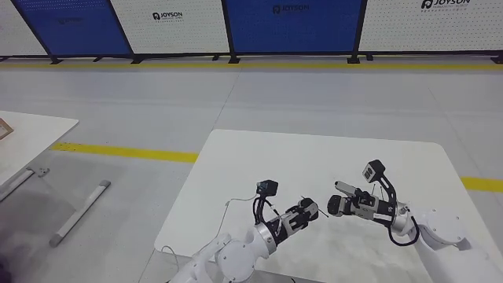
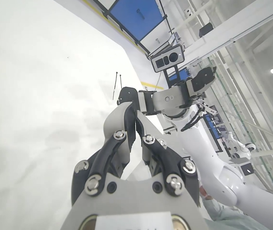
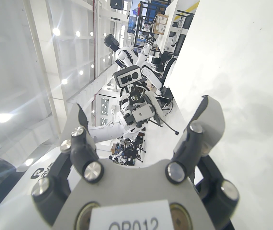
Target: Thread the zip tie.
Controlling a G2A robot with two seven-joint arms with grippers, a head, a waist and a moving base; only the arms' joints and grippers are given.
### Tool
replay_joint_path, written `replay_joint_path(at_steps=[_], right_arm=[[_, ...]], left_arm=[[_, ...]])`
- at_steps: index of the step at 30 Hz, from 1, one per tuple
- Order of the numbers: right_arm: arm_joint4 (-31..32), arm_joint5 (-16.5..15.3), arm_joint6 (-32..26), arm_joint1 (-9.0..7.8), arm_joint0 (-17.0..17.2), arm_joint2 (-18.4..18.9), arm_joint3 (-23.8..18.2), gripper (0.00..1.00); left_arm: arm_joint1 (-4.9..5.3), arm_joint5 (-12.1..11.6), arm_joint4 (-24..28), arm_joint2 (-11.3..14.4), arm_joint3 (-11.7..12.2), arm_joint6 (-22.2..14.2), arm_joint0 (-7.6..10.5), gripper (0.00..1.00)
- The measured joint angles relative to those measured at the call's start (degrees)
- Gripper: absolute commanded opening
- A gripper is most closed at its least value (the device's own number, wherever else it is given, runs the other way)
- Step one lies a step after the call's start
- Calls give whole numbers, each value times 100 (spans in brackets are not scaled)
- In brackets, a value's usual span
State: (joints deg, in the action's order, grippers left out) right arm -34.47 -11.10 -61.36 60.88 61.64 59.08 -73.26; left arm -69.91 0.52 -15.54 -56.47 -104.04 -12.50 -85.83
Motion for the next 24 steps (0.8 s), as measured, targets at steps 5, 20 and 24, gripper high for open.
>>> replay_joint_path(at_steps=[5, 20, 24], right_arm=[[0, 0, 0, 0, 0, 0, 0, 100], [0, 0, 0, 0, 0, 0, 0, 100], [0, 0, 0, 0, 0, 0, 0, 100]], left_arm=[[1, 6, -9, -1, 2, 1, 0, 0], [-4, -900, 466, -398, -397, 1182, -273, 0], [19, -1585, 354, -494, -793, 1427, -477, 0]])
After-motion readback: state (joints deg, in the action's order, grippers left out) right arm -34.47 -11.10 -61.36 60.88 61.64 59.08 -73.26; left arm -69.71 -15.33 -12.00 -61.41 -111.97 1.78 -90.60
